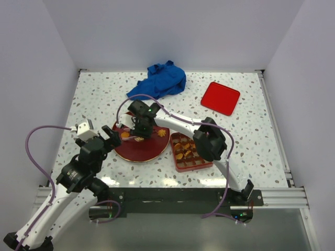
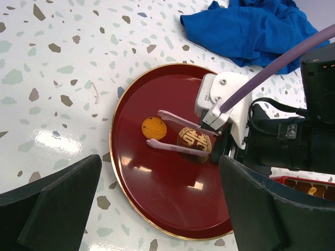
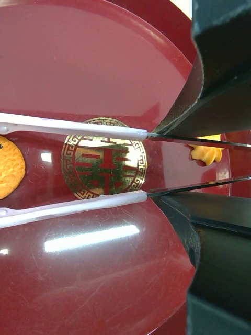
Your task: Pack the cookies
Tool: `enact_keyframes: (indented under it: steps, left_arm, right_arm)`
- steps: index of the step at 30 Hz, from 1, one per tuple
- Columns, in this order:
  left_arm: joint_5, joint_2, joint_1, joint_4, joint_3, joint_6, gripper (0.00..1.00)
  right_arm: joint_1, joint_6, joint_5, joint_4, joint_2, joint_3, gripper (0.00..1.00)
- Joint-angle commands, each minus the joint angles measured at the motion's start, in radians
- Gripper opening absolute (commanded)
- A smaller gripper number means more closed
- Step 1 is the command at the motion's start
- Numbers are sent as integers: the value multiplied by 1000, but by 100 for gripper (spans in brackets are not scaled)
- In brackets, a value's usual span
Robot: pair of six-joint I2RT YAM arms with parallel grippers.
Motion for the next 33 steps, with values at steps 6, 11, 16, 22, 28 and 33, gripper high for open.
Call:
enact_keyframes:
  steps: [6,11,16,22,28,33]
  left_arm:
    - [-18,12,1,29,48,18,100]
    - [-19,7,1,27,46,12,100]
    - [-19,2,1,22,45,8,100]
    - [-19,-5,1,21,42,8,100]
    - [-14,-7,1,27,34,7,100]
    - [-8,-8,1,36,26,5,100]
  right_arm:
    - [0,23,-29,-1,8,37,38]
    - [2,23,-36,-3,1,36,32]
    - [2,22,-41,-3,-27,33,27]
    - [0,16,-52,-7,-90,-1,24]
    - [2,6,-56,-1,-176,-79,23]
    - [0,3,-52,0,-237,-150,23]
